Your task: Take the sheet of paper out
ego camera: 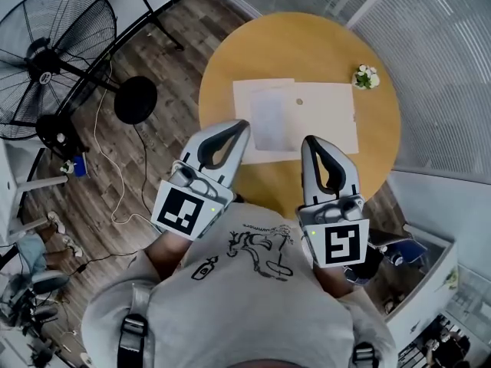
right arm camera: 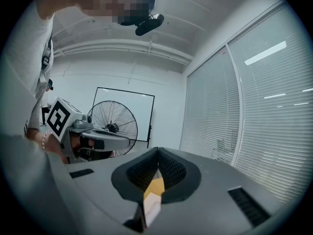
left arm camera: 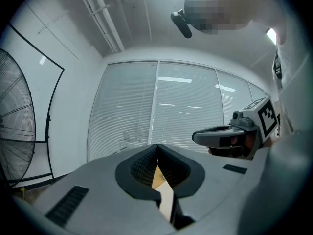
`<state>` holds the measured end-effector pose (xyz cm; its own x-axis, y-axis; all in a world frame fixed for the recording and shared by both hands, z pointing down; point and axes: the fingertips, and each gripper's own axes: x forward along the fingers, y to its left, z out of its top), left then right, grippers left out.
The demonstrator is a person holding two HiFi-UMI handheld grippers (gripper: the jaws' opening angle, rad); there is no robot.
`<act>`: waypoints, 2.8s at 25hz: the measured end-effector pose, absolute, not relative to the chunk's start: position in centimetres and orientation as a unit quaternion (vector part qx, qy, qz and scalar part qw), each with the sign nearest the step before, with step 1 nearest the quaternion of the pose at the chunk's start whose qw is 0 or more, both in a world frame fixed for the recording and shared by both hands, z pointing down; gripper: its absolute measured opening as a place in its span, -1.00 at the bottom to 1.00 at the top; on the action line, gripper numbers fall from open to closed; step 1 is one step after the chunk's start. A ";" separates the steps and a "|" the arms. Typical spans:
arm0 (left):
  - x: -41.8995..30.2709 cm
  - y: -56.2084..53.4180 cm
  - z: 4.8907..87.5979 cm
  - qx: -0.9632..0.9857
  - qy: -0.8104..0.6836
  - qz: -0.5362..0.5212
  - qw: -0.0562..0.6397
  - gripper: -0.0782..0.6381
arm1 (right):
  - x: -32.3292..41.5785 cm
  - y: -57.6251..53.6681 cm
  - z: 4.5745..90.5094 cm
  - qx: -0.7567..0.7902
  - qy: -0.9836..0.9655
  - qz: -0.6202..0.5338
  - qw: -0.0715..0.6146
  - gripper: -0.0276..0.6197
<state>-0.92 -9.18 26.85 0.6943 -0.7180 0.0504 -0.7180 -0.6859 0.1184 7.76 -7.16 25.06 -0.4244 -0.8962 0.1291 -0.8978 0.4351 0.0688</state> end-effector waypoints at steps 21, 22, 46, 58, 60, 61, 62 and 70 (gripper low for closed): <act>-3.1 -12.2 28.5 0.928 -0.363 -0.027 0.085 -0.72 | 4.9 -9.7 26.6 0.549 -0.832 0.011 0.083 -0.88; -3.2 -12.2 28.5 0.928 -0.362 -0.028 0.085 -0.73 | 4.9 -9.7 26.7 0.549 -0.832 0.011 0.084 -0.87; -2.9 -10.0 28.1 0.931 -0.357 -0.030 0.071 -0.72 | 7.0 -9.7 35.8 0.524 -0.832 0.051 0.173 -0.70; -3.2 -10.7 28.3 0.929 -0.362 -0.029 0.073 -0.72 | 8.4 -12.5 45.6 0.509 -0.823 0.110 0.226 -0.60; -3.2 -10.7 28.4 0.929 -0.361 -0.029 0.072 -0.72 | 8.8 -12.8 47.3 0.507 -0.820 0.118 0.236 -0.58; -3.2 -10.8 28.4 0.929 -0.361 -0.029 0.072 -0.72 | 8.9 -13.0 48.1 0.506 -0.819 0.120 0.242 -0.58; -3.3 -10.9 28.4 0.930 -0.360 -0.029 0.073 -0.72 | 9.1 -13.2 48.8 0.505 -0.817 0.123 0.248 -0.58; -3.2 -11.7 28.5 0.930 -0.357 -0.030 0.076 -0.73 | 10.3 -15.1 55.5 0.496 -0.806 0.157 0.283 -0.55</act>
<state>-3.21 -11.72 28.48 0.7432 -0.6691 -0.0022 -0.6598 -0.7334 0.1636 10.27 -15.10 55.53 -0.3483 -0.7104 0.6116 -0.8878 0.4594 0.0280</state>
